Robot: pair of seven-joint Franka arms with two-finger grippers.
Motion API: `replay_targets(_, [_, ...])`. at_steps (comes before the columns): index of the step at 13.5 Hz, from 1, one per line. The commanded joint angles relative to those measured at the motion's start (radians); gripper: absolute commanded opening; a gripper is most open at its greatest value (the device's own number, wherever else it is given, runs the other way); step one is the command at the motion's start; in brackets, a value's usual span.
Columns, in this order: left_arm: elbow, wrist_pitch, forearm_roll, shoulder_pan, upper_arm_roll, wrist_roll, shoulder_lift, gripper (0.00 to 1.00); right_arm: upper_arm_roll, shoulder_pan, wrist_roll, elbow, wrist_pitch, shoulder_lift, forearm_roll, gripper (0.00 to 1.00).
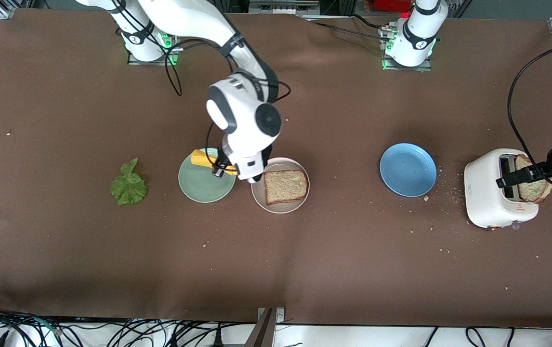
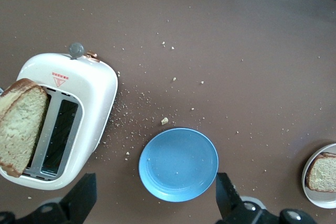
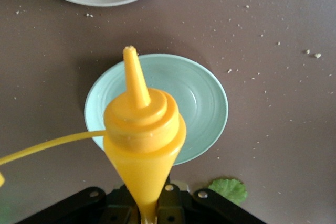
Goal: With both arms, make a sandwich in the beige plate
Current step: 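Tilt the mustard bottle over the bread with the right gripper, then set mustard down with the right gripper while the left gripper grasps the bread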
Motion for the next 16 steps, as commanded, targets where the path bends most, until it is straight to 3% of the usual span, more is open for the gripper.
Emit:
replay_targets(1, [-0.002,-0.009,0.035,-0.003,-0.003,0.011,-0.007,1.00,0.024,-0.142,-0.092,-0.004,-0.045,-0.050,0.164,0.10])
replay_targets(3, [-0.002,-0.009,0.035,-0.003,-0.003,0.011,-0.007,1.00,0.024,-0.199,-0.226,-0.006,-0.048,-0.052,0.288,0.10])
replay_targets(11, [-0.006,-0.009,0.035,-0.003,-0.003,0.011,0.001,1.00,0.026,-0.432,-0.818,-0.051,-0.105,-0.050,0.604,0.10])
replay_targets(16, [-0.003,-0.009,0.035,0.012,0.000,0.013,0.004,1.00,0.029,-0.582,-1.262,-0.154,-0.157,-0.036,0.810,0.10])
